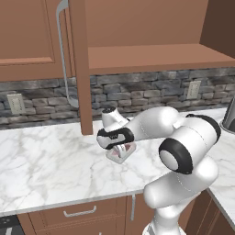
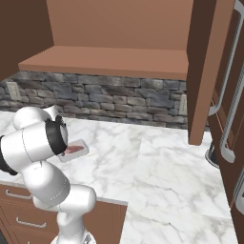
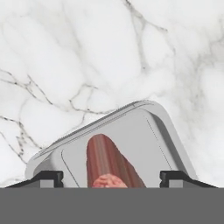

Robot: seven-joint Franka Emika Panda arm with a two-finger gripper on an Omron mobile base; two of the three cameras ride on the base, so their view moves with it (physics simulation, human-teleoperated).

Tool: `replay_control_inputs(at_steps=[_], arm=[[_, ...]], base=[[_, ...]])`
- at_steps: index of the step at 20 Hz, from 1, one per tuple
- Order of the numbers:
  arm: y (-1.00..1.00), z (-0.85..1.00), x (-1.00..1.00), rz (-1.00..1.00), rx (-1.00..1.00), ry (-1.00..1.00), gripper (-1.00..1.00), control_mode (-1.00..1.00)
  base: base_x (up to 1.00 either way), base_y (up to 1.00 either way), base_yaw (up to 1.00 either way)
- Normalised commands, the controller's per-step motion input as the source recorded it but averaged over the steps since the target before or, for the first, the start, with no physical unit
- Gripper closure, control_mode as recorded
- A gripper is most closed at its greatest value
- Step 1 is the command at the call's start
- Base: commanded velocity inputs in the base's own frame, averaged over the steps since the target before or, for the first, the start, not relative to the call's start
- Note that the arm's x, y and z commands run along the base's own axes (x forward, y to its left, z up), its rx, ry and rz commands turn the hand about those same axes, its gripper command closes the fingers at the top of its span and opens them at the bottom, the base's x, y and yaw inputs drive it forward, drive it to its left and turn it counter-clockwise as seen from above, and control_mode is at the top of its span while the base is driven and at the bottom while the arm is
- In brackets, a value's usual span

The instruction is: Retrieve the tupperware from the cabinet, then place the raw meat into the tupperware to avoid contamination.

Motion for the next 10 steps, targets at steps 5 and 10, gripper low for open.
replay_control_inputs(at_steps=[5, 10], arm=[[0.03, -0.1, 0.06, 0.0, 0.0, -0.05, -1.0, -1.0], [0.05, -0.16, 0.08, 0.0, 0.0, -0.03, -1.0, -1.0]], base=[[0.0, 0.0, 0.0], [0.0, 0.0, 0.0]])
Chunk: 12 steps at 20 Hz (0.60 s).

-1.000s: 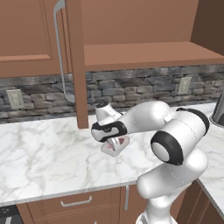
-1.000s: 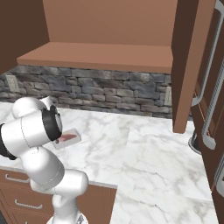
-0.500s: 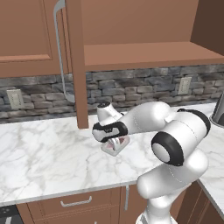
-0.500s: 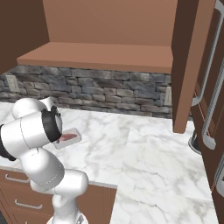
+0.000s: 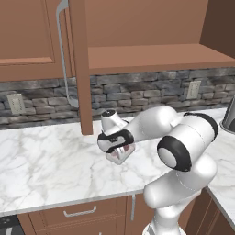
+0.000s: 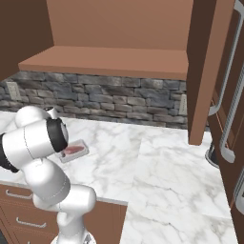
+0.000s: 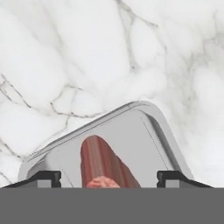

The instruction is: Retrieve the tupperware from the cabinet, then place the raw meat into the tupperware to avoid contamination.

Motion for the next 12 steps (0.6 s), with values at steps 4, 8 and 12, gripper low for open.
replay_control_inputs(at_steps=[4, 8, 12], arm=[[0.06, -0.18, 0.11, 0.0, 0.0, 0.0, -1.0, -1.0], [0.04, -0.13, 0.09, 0.0, 0.0, 0.0, 1.0, -1.0], [0.0, -0.08, 0.04, 0.0, 0.0, 0.0, 1.0, -1.0]], base=[[0.0, 0.0, 0.0], [0.0, 0.0, 0.0], [0.0, 0.0, 0.0]])
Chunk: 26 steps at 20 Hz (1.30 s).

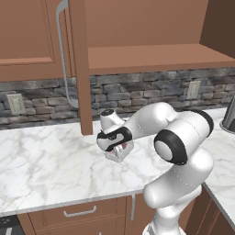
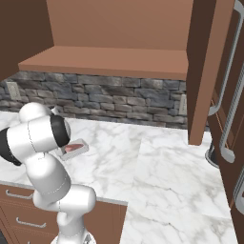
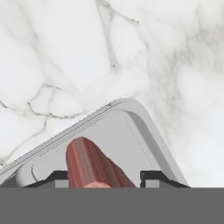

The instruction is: Retrieve the tupperware from the cabinet, then place the raw meat into the tupperware to avoid contamination.

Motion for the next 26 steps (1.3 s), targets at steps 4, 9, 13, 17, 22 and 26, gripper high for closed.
replay_control_inputs(at_steps=[4, 9, 13, 17, 22, 26], arm=[[0.0, -0.04, 0.0, 0.0, 0.0, 0.0, 1.0, -1.0], [0.0, 0.0, 0.0, 0.0, 0.0, 0.0, 1.0, -1.0], [-0.01, 0.17, -0.02, 0.0, 0.04, 0.0, 1.0, -1.0], [0.0, 0.18, 0.0, 0.0, 0.07, 0.0, 1.0, -1.0], [-0.01, 0.01, 0.03, 0.0, 0.04, 0.02, 1.0, -1.0], [0.02, -0.01, 0.06, 0.02, 0.0, 0.0, 1.0, -1.0]], base=[[0.0, 0.0, 0.0], [0.0, 0.0, 0.0], [0.0, 0.0, 0.0], [0.0, 0.0, 0.0], [0.0, 0.0, 0.0], [0.0, 0.0, 0.0]])
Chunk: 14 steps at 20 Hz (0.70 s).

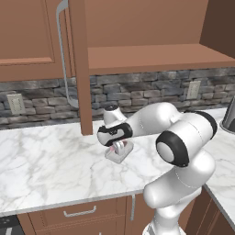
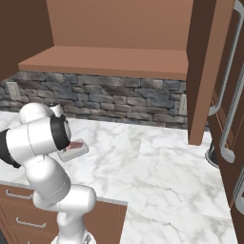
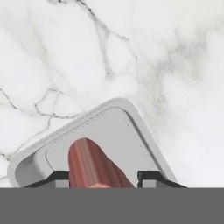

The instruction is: Retrieve the tupperware from the cabinet, then place the raw meat into the tupperware to avoid contamination.

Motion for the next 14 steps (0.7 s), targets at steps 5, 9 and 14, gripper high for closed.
replay_control_inputs(at_steps=[5, 9, 14], arm=[[0.06, 0.0, 0.04, 0.01, 0.0, 0.0, -1.0, -1.0], [0.01, 0.0, 0.0, 0.0, 0.0, 0.0, -1.0, -1.0], [0.0, 0.0, 0.02, 0.0, 0.0, 0.0, -1.0, -1.0]], base=[[0.0, 0.0, 0.0], [0.0, 0.0, 0.0], [0.0, 0.0, 0.0]])
